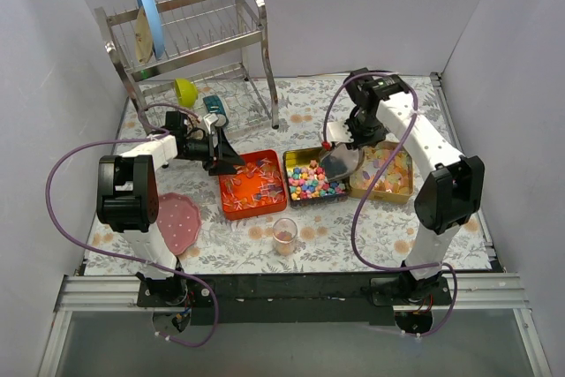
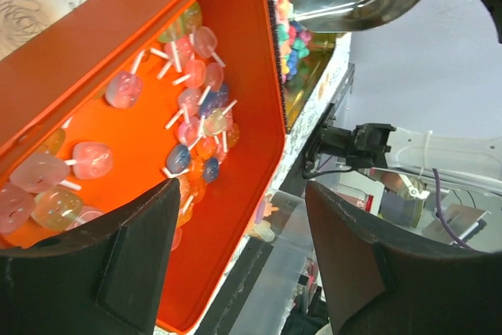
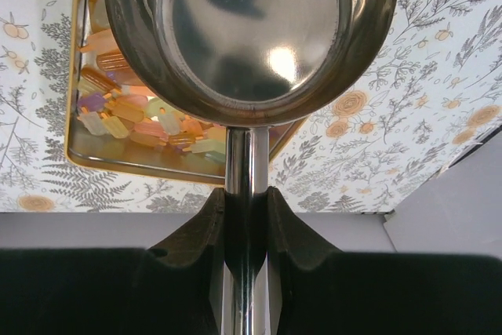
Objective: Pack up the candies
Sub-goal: Scoop the fake candies from the storage box.
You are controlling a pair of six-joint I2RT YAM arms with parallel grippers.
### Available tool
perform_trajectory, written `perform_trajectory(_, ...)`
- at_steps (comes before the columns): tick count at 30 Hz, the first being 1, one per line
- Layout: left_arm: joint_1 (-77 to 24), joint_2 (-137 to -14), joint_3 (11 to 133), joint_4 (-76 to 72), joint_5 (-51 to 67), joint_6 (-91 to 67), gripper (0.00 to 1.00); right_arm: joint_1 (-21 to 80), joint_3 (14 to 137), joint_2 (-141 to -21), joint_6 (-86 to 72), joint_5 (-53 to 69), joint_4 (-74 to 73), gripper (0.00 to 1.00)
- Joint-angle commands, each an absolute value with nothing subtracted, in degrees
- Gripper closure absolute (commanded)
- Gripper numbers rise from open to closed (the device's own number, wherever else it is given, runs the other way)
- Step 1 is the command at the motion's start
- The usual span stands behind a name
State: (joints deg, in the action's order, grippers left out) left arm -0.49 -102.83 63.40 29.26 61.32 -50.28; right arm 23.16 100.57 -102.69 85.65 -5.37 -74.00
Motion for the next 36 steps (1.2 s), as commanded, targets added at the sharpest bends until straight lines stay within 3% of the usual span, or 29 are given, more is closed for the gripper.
perform_trajectory(1,-1.8,-101.2,62.1,28.4,56.7,-49.0,0.38,25.7,104.8,-104.3,85.9,-15.0,-75.0,0.99)
perform_trajectory(4,-4.4,-102.2,62.3,27.9,54.2,-48.8,0.46,27.7,105.2,-104.9,86.5,-18.6,-75.0,0.99)
perform_trajectory(11,-9.9,-105.6,64.0,27.1,50.9,-48.6,0.85,30.1,104.0,-104.9,87.7,-25.3,-75.0,0.99)
perform_trajectory(15,-12.0,-107.7,62.7,25.1,51.0,-49.3,0.93,30.9,101.9,-105.0,87.1,-27.0,-75.0,0.99)
perform_trajectory(22,-14.3,-111.1,63.4,24.2,53.8,-49.7,0.96,31.5,96.8,-107.1,82.1,-24.5,-75.0,0.99)
perform_trajectory(36,-19.7,-113.1,62.1,20.2,57.2,-50.6,0.98,33.2,99.1,-113.3,71.7,-16.4,-74.9,0.99)
